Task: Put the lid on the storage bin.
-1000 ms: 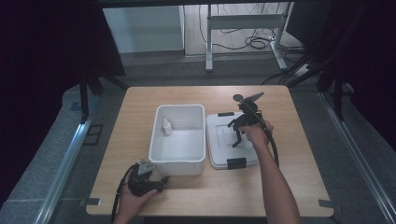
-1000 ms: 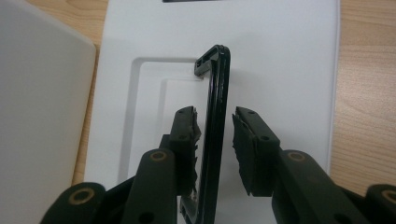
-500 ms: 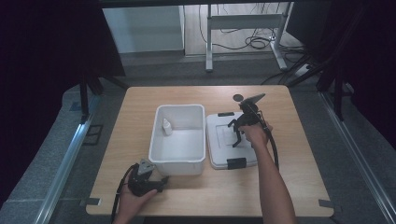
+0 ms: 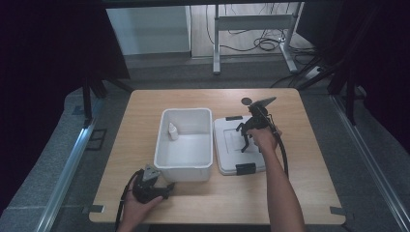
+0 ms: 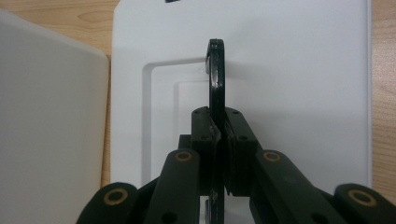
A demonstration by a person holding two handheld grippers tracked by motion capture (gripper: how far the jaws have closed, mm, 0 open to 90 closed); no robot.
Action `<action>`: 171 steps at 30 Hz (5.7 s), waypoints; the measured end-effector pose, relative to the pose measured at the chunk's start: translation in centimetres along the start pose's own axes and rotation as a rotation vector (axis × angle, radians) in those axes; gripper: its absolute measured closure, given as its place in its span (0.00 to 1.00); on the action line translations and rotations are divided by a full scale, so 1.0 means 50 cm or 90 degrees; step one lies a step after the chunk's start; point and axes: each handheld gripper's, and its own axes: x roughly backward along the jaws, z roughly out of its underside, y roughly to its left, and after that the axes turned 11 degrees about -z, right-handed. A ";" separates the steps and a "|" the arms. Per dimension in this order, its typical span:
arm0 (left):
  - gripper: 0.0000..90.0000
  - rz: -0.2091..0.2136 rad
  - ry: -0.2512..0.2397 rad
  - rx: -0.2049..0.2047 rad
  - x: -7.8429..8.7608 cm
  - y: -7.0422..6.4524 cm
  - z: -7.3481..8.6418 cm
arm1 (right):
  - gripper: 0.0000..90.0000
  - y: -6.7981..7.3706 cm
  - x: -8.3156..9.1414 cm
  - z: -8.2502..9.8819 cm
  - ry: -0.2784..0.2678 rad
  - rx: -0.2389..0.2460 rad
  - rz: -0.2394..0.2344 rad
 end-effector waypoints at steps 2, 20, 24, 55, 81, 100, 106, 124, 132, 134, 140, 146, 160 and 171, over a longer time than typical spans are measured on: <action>0.19 0.000 0.000 0.000 0.000 0.000 0.000 | 0.94 0.003 0.004 -0.001 0.001 -0.003 -0.001; 0.19 0.000 -0.001 0.002 0.000 0.000 0.000 | 0.94 0.053 0.086 -0.014 -0.032 0.032 -0.015; 0.19 0.000 -0.001 0.002 0.000 0.000 0.000 | 0.94 0.058 0.094 -0.015 -0.033 0.034 -0.016; 0.19 0.001 0.000 0.002 0.000 0.000 0.000 | 0.94 0.165 0.239 -0.029 -0.089 0.079 -0.005; 0.19 0.003 0.000 -0.003 0.000 -0.001 0.000 | 0.94 0.323 0.240 -0.022 -0.070 0.153 -0.008; 0.20 0.004 -0.001 -0.003 0.001 -0.001 0.001 | 0.94 0.393 0.181 0.011 -0.063 0.106 -0.037; 0.20 0.005 -0.002 -0.003 0.001 -0.001 0.001 | 0.94 0.401 0.154 0.012 -0.068 0.061 -0.046; 0.19 0.007 -0.001 0.000 0.001 -0.001 0.001 | 0.94 0.418 0.076 0.033 -0.072 -0.030 -0.077; 0.19 0.008 -0.002 0.000 0.001 -0.001 0.001 | 0.95 0.420 0.049 0.042 -0.075 -0.051 -0.093; 0.19 0.008 -0.002 0.000 0.001 -0.001 0.001 | 0.95 0.422 0.044 0.043 -0.074 -0.051 -0.101; 0.19 0.009 -0.002 0.001 0.001 -0.001 0.001 | 0.95 0.417 0.024 0.046 -0.062 -0.052 -0.108; 0.19 0.007 -0.002 0.000 0.001 -0.001 0.001 | 0.94 0.398 0.025 0.047 -0.075 -0.056 -0.114; 0.19 0.008 -0.002 0.001 0.001 -0.001 0.001 | 0.93 0.397 0.017 0.049 -0.072 -0.033 -0.102; 0.19 0.008 -0.003 0.001 0.001 -0.001 0.001 | 0.93 0.411 0.014 0.050 -0.069 -0.010 -0.066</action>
